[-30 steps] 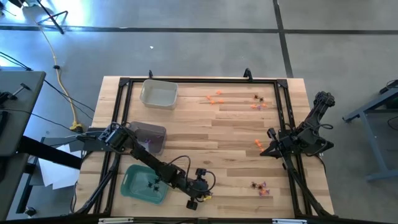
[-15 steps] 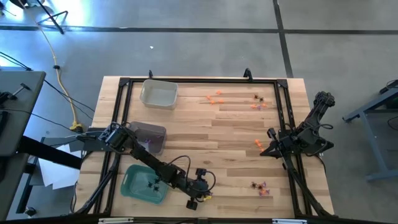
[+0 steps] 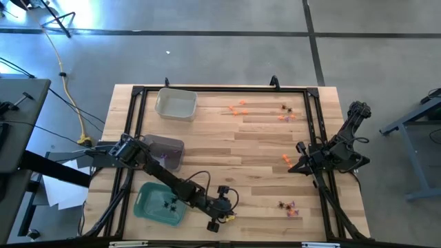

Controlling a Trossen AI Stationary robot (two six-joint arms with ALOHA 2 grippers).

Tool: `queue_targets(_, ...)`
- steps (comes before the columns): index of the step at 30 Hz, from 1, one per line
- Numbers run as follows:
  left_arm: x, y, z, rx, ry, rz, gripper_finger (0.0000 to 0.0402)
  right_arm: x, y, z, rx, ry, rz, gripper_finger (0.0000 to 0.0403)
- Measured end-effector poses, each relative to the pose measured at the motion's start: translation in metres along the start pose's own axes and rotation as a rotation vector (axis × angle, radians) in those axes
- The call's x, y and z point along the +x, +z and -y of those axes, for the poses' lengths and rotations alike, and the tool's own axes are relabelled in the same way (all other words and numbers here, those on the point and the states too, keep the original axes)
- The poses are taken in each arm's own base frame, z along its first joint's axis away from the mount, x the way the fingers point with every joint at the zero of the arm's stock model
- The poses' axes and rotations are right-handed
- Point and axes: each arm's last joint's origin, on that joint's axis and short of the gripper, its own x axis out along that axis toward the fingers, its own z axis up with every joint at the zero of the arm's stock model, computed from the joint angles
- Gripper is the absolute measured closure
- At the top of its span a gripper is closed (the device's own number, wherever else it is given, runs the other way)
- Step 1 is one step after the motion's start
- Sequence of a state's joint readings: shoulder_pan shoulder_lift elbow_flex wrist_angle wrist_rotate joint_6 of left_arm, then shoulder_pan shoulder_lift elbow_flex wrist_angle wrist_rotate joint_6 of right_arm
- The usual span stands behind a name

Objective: Sort Halloween decoration
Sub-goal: Put the bottom center violet witch hat into the black bin

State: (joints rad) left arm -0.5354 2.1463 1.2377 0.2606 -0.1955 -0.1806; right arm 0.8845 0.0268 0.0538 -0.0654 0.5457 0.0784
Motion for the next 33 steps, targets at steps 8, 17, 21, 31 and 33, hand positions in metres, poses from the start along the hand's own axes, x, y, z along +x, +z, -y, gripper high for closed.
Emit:
queue_targets(8,-0.028,0.022,0.002,0.001,0.046,0.005,0.0401,0.0,0.0,0.0,0.0,0.0,0.0,0.0402)
queue_targets(17,-0.101,0.018,0.024,-0.01,0.404,-0.191,0.0401,0.0,0.0,0.0,0.0,0.0,0.0,0.0402)
queue_targets(21,-0.146,0.012,0.027,-0.016,0.572,-0.25,0.0401,0.0,0.0,0.0,0.0,0.0,0.001,0.0402)
queue_targets(31,-0.221,-0.003,0.013,-0.105,0.834,-0.401,0.0401,0.0,0.0,0.0,0.0,0.0,0.0,0.0402)
queue_targets(33,-0.23,-0.009,0.008,-0.112,0.862,-0.413,0.0401,0.0,0.0,0.0,0.0,0.0,0.0,0.0402)
